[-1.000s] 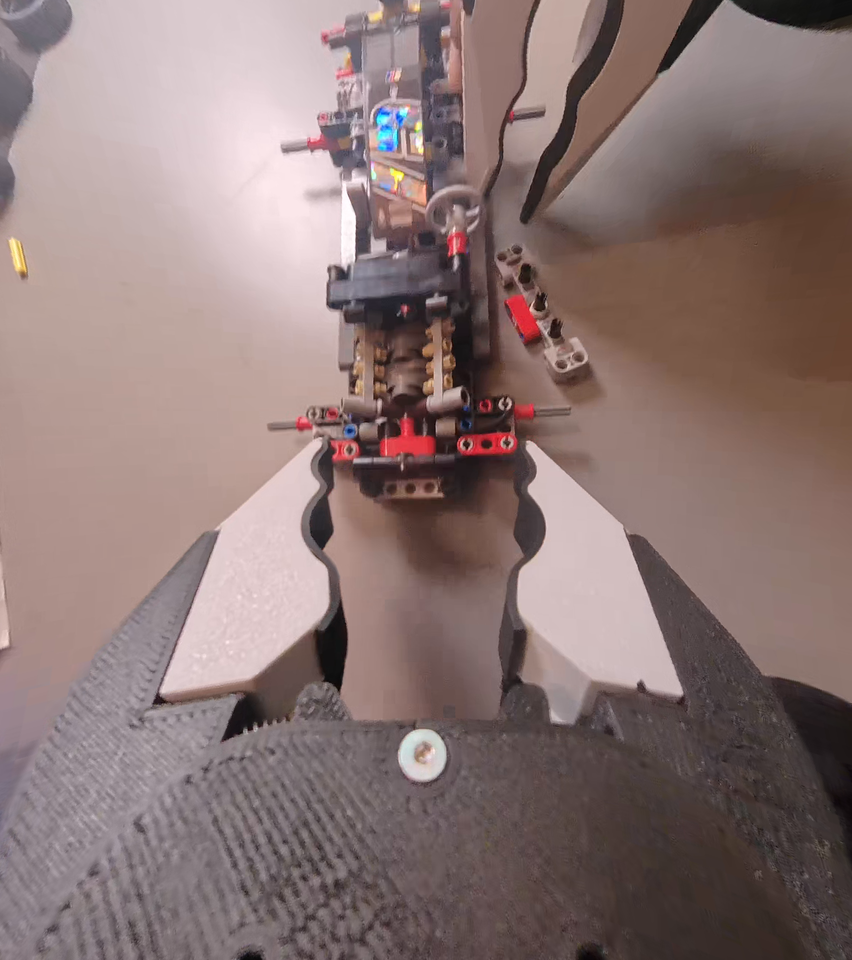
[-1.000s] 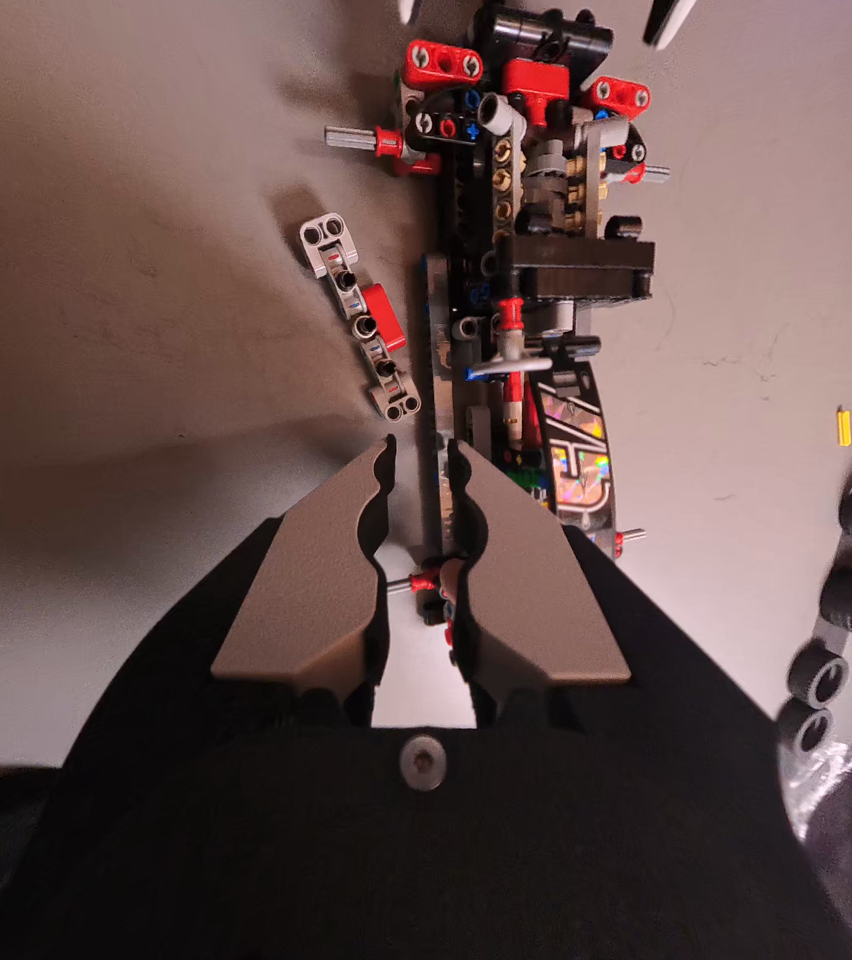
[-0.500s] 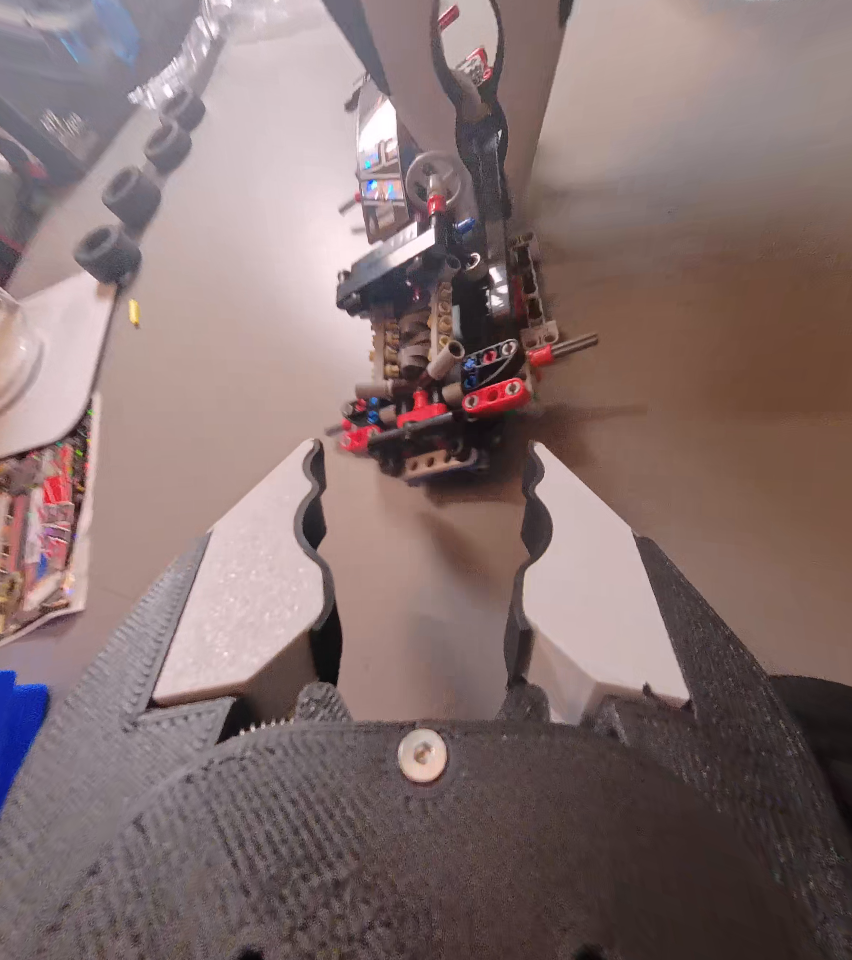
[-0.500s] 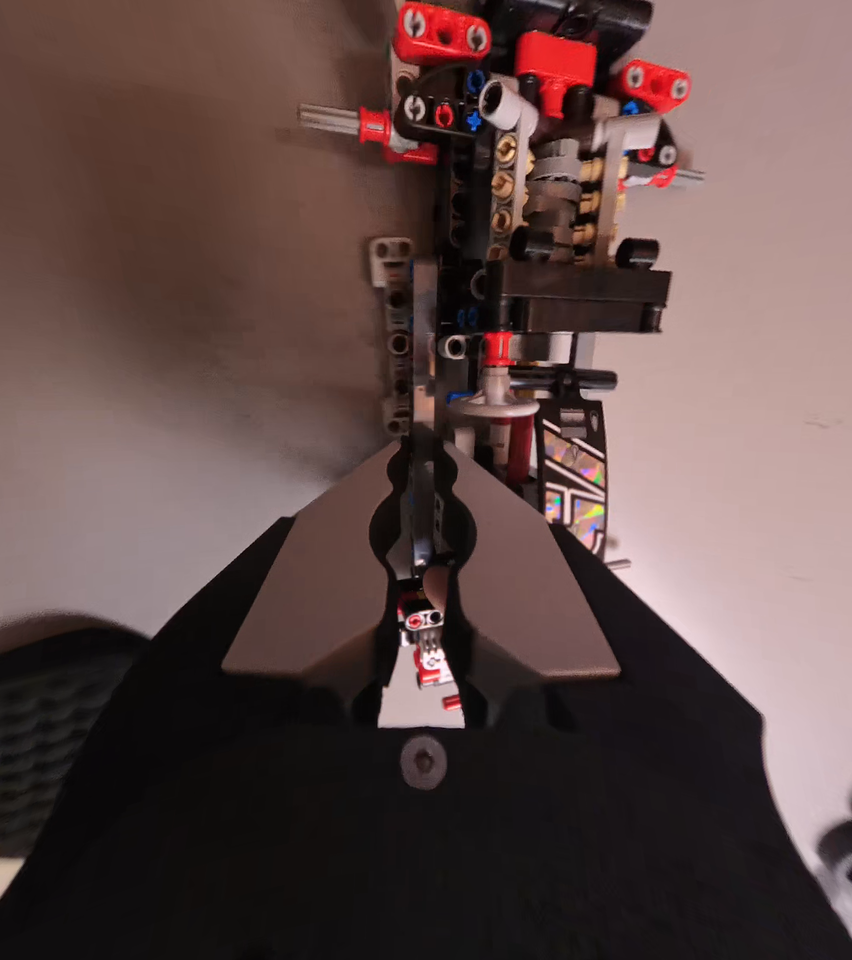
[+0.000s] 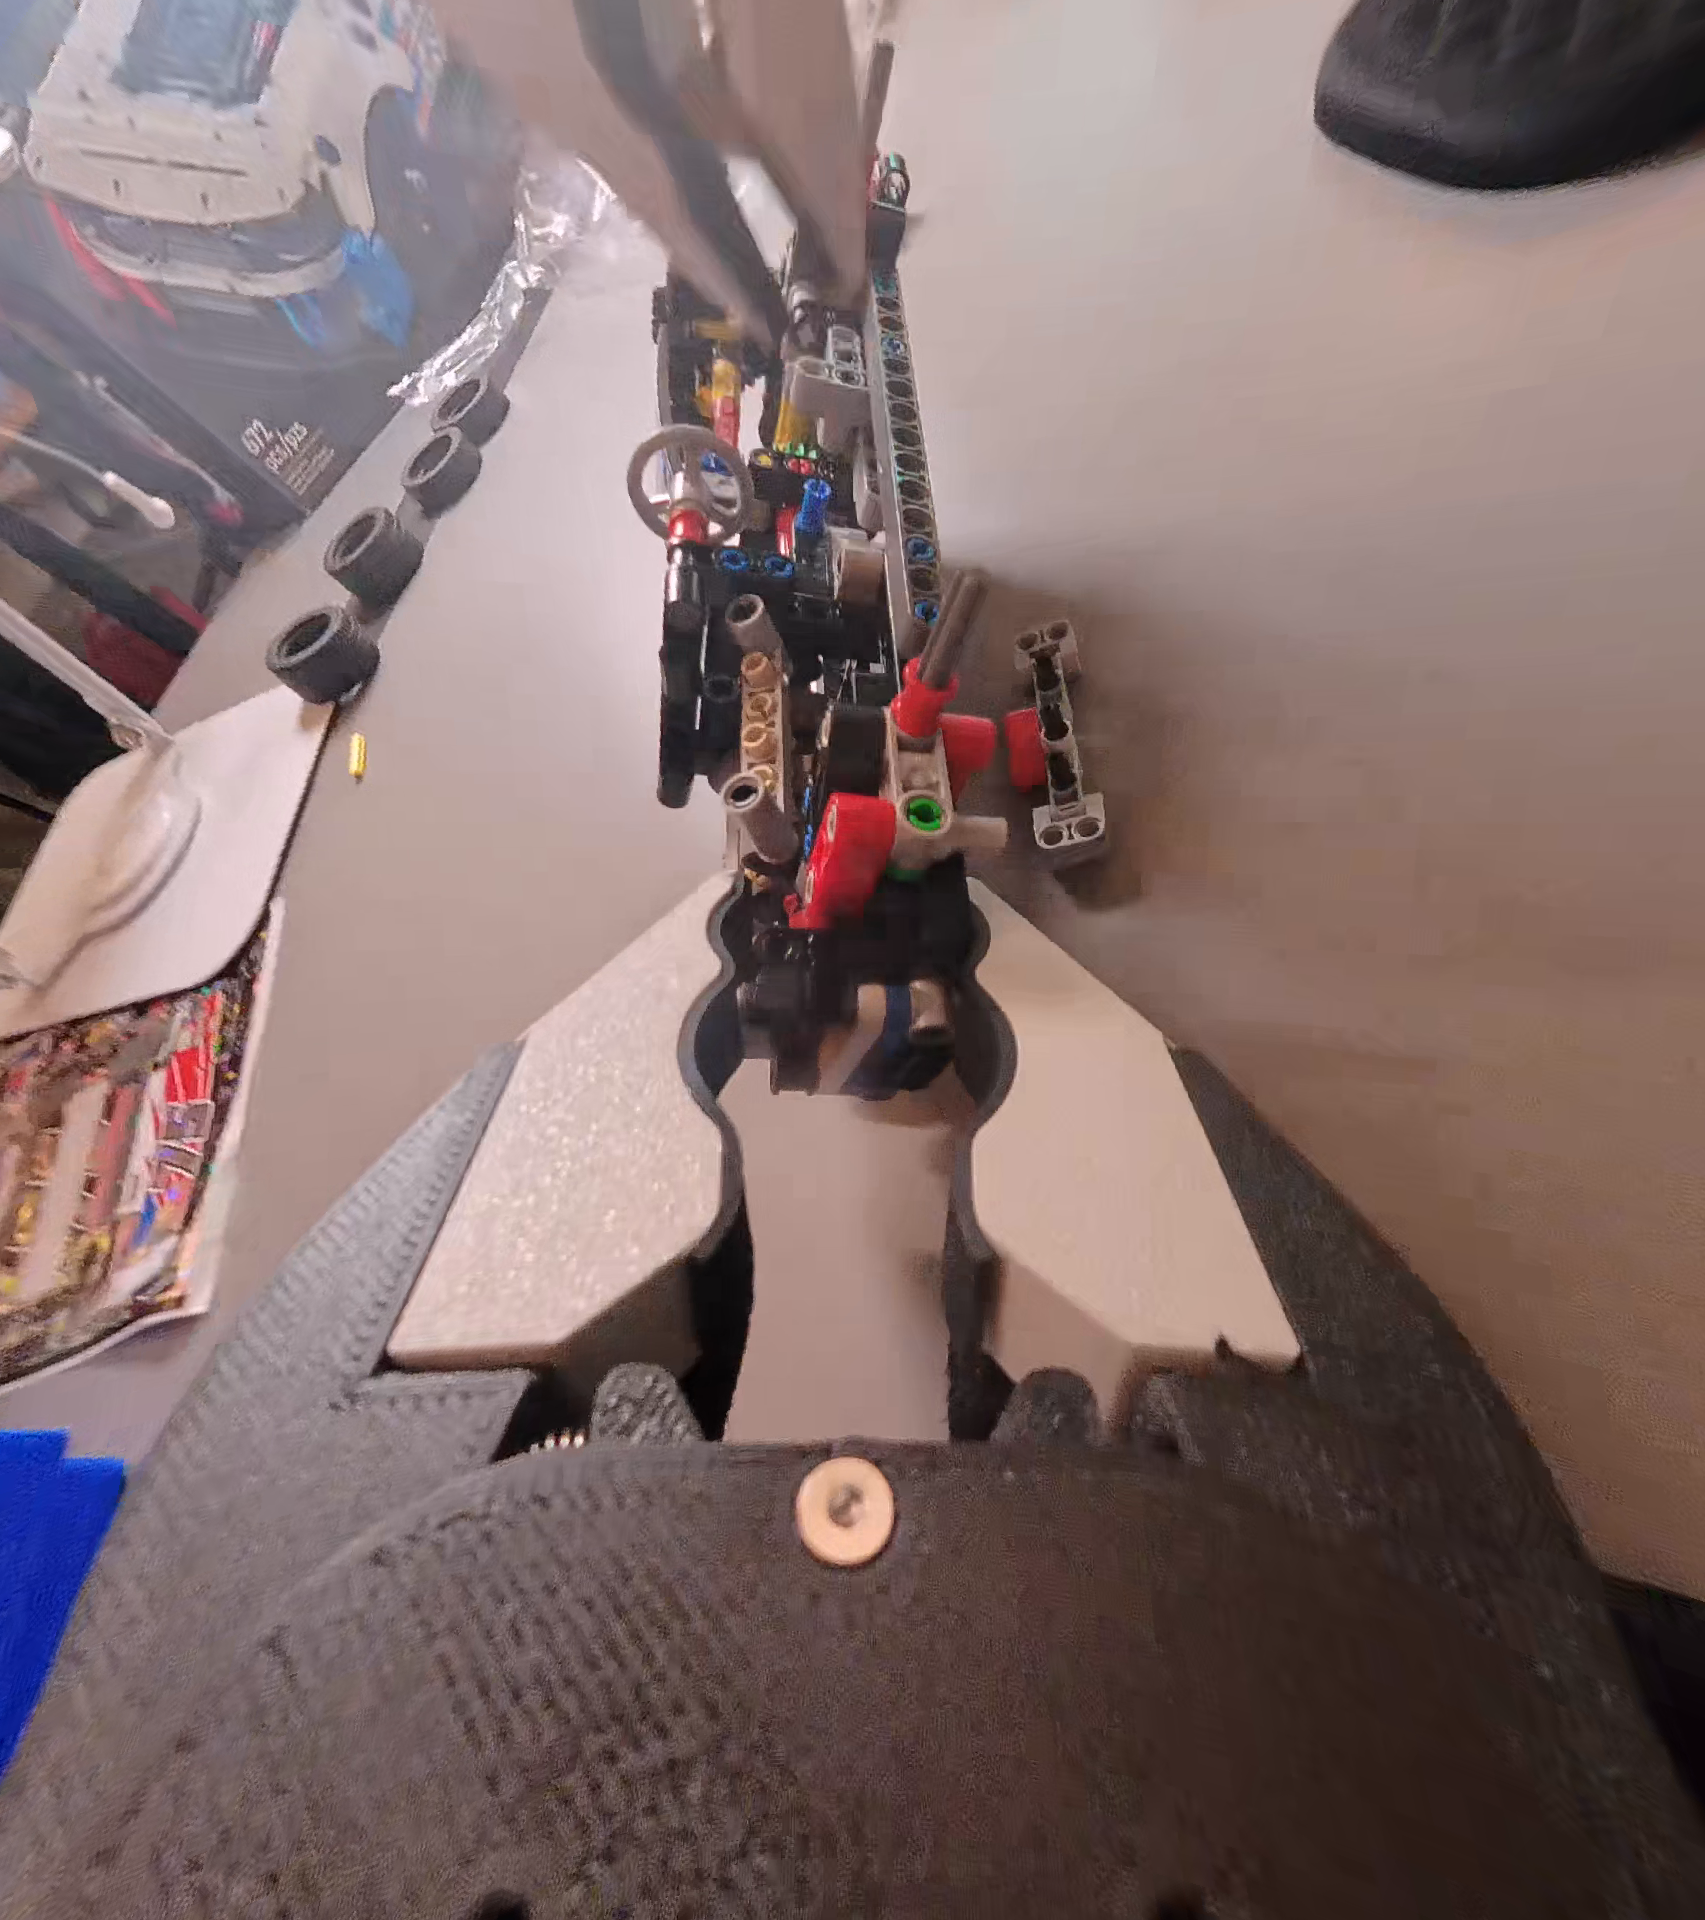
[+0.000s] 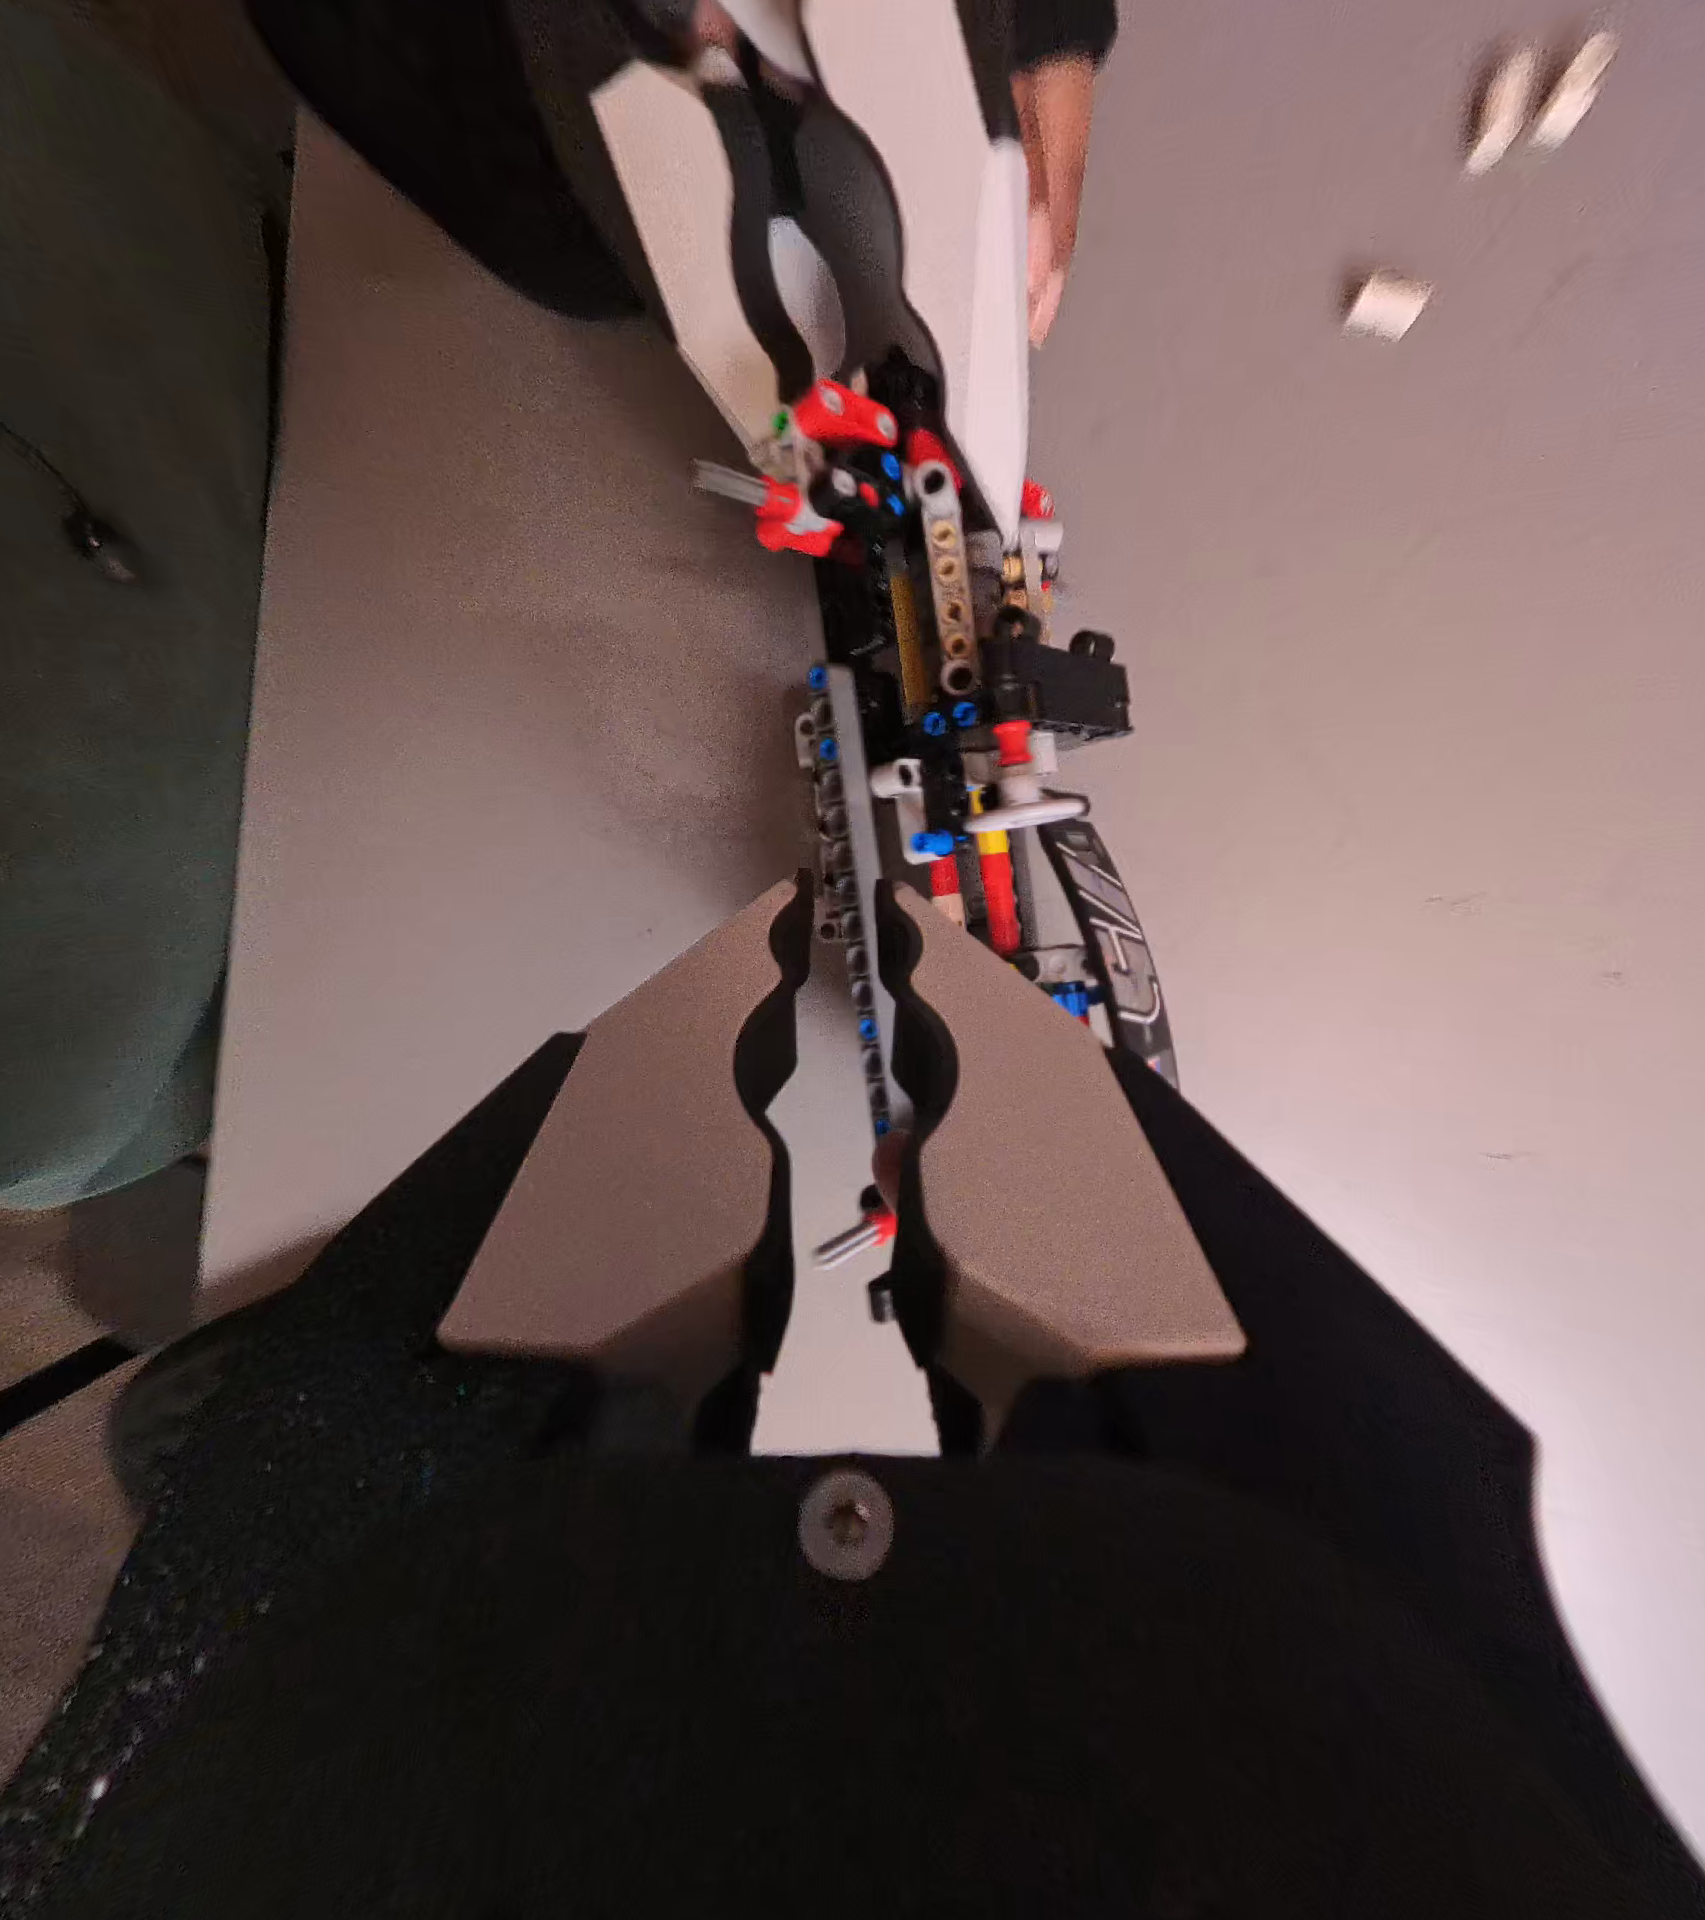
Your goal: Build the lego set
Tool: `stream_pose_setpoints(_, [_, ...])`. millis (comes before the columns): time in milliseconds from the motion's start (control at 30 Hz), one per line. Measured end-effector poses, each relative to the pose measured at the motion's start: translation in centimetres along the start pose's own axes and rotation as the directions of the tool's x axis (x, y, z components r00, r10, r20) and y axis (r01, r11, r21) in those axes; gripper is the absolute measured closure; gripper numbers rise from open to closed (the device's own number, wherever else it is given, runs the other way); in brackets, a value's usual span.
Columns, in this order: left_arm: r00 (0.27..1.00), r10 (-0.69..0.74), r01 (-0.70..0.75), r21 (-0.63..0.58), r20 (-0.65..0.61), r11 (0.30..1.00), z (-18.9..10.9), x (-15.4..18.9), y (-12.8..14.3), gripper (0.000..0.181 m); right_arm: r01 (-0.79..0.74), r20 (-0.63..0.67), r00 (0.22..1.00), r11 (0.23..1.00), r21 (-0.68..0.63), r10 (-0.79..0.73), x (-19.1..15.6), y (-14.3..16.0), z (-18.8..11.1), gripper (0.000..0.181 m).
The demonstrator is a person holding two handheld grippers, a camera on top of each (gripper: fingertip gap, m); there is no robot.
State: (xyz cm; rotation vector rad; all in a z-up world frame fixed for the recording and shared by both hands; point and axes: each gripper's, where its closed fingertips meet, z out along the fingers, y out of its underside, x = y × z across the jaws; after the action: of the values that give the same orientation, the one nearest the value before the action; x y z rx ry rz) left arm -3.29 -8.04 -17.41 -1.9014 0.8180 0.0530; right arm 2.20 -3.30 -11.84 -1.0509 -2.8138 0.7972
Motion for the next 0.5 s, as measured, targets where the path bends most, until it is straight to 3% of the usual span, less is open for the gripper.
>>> stream_pose_setpoints(100, [0.989, -0.139, 0.141, 0.032, -0.039, 0.990, -0.6, -0.7, -0.4, 0.147, 0.139, -0.145, 0.981, 0.988, 0.070, -0.127, -2.9, -0.1, -0.4, 0.169])
stream_pose_setpoints(233, [0.941, -0.296, 0.308, 0.055, -0.167, 0.950, -1.4, -1.0, -0.4, 0.149, 0.191, -0.338, 0.924, 0.982, -0.001, -0.180, -3.3, 4.1, 5.3, 0.158])
stream_pose_setpoints(367, [0.899, -0.355, 0.383, 0.065, -0.255, 0.922, -1.8, -1.1, -0.3, 0.149, 0.109, -0.360, 0.931, 0.985, 0.134, -0.054, -1.3, 4.8, 7.6, 0.156])
stream_pose_setpoints(500, [0.913, -0.320, 0.350, 0.084, -0.252, 0.933, -1.8, -1.1, -0.4, 0.149, 0.075, -0.328, 0.944, 0.993, 0.089, -0.042, -0.3, 5.6, 8.8, 0.153])
